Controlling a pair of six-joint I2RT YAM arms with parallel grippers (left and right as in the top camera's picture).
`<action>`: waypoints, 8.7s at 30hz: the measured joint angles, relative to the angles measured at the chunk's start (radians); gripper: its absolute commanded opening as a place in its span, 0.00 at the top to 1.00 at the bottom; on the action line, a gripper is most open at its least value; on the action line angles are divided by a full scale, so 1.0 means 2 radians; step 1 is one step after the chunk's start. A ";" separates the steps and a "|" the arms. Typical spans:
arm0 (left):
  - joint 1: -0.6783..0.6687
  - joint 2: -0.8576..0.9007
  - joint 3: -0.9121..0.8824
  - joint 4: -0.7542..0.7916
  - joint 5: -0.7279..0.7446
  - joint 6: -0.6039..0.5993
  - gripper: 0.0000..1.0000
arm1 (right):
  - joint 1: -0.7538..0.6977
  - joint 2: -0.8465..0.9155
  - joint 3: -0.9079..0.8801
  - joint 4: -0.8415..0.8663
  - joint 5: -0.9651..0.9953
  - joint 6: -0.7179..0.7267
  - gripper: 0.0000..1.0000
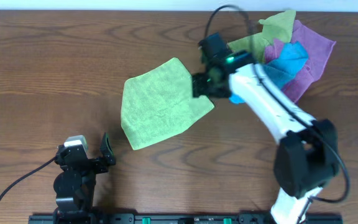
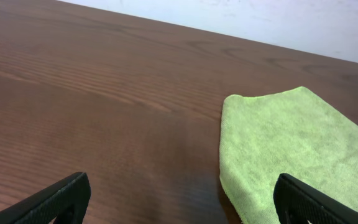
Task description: Fold the cloth
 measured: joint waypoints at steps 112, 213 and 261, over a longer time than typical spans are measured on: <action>0.000 0.000 0.000 0.000 0.000 0.000 0.05 | -0.081 -0.038 -0.170 0.062 -0.175 -0.092 0.38; 0.000 0.000 0.000 0.001 0.185 -0.155 0.05 | -0.034 -0.480 -0.181 -0.119 -0.181 -0.099 0.02; 0.009 0.517 0.228 -0.013 0.207 -0.123 0.04 | -0.034 -0.516 -0.181 -0.121 -0.212 -0.150 0.01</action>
